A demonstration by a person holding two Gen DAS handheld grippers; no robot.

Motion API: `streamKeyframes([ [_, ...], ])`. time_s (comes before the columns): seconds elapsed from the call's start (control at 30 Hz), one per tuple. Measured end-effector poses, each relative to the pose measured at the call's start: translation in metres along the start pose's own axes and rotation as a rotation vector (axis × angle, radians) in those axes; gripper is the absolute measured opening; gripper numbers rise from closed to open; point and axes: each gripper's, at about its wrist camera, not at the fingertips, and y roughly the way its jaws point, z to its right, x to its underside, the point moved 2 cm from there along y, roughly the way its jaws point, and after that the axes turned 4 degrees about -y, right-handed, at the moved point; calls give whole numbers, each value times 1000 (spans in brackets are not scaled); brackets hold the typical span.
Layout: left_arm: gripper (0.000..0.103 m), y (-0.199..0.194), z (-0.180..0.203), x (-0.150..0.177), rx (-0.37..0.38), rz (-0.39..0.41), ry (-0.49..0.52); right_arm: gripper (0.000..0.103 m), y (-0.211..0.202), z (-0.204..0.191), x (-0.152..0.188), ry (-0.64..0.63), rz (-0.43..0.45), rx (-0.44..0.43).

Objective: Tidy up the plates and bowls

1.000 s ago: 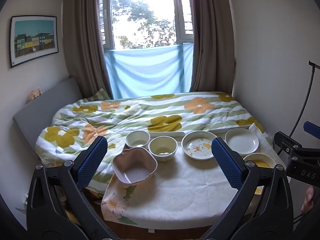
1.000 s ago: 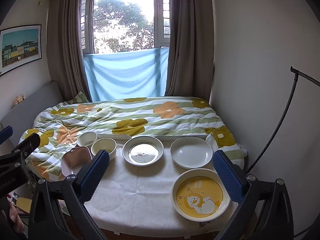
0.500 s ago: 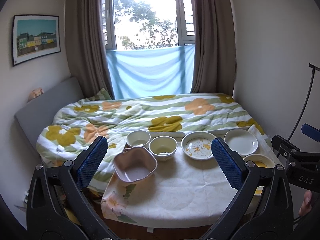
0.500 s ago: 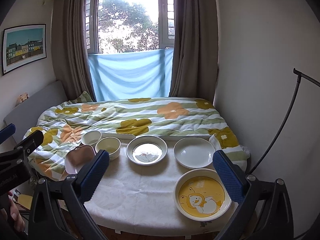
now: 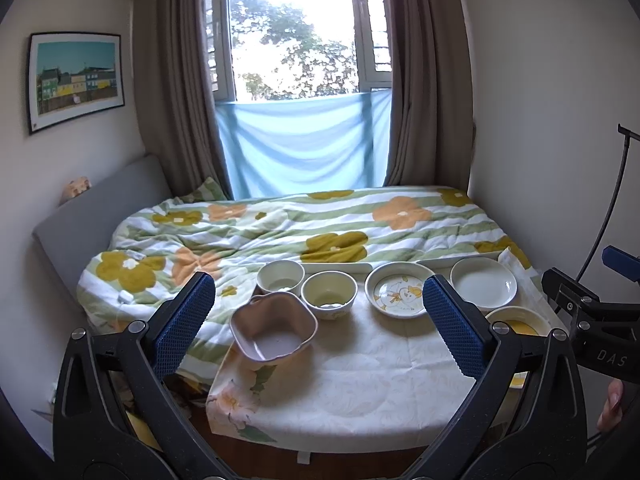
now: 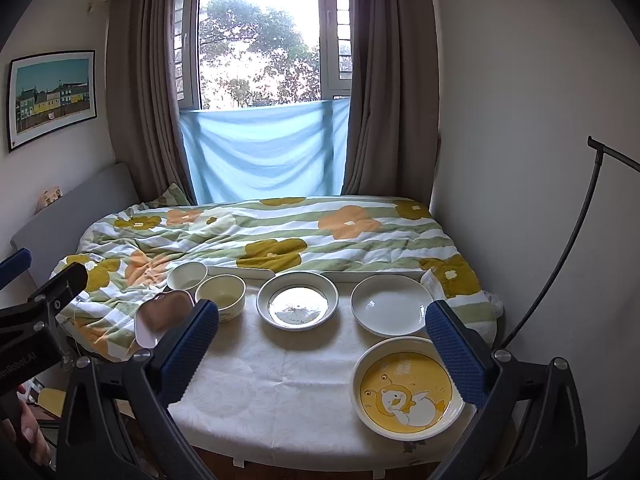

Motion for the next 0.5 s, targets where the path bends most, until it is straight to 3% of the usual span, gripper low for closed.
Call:
streamKeyframes([
  [0.5,103,0,0,2,-2,-2,0,103,-2,-2,1,4,3,-2],
])
